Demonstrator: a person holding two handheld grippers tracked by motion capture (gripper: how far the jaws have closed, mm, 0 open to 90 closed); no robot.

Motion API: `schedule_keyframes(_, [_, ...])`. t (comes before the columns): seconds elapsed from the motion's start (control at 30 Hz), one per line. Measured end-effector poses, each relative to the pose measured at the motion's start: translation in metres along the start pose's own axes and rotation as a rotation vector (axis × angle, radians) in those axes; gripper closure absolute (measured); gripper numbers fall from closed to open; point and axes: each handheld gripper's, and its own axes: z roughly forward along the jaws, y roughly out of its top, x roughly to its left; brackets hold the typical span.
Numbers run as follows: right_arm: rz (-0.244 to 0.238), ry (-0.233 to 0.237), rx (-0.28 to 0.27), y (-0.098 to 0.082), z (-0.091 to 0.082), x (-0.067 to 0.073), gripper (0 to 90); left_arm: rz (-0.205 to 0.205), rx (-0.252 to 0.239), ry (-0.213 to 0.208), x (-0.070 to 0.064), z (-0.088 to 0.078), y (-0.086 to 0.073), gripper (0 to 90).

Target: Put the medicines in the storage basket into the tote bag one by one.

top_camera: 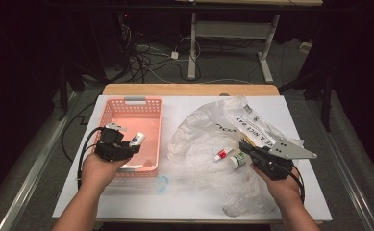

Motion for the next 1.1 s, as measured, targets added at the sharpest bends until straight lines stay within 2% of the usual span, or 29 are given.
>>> schedule_keyframes(0.07, [-0.004, -0.002, 0.001, 0.000, 0.000, 0.000, 90.0, 0.004, -0.020, -0.025, -0.002, -0.003, -0.005, 58.0])
schedule_keyframes(0.3, [-0.008, -0.001, 0.014, -0.002, 0.004, 0.001, 90.0, 0.023, -0.100, -0.073, -0.013, -0.010, -0.018, 58.0])
schedule_keyframes(0.6, [-0.009, -0.002, 0.011, -0.001, 0.005, 0.002, 90.0, 0.113, -0.177, -0.147, -0.048, -0.019, -0.020, 58.0])
schedule_keyframes(0.73, [-0.006, -0.004, 0.009, -0.001, 0.005, 0.002, 90.0, 0.182, -0.162, -0.160, -0.064, -0.017, -0.020, 58.0])
schedule_keyframes(0.87, [-0.005, -0.003, 0.006, -0.001, 0.005, 0.002, 90.0, 0.200, -0.140, -0.187, -0.075, -0.008, -0.022, 58.0])
schedule_keyframes(1.0, [-0.004, -0.003, 0.003, 0.000, 0.004, 0.002, 90.0, 0.204, -0.140, -0.216, -0.083, -0.003, -0.021, 58.0])
schedule_keyframes(1.1, [-0.004, -0.004, -0.001, 0.001, 0.003, 0.002, 90.0, 0.215, -0.132, -0.222, -0.089, 0.003, -0.021, 58.0])
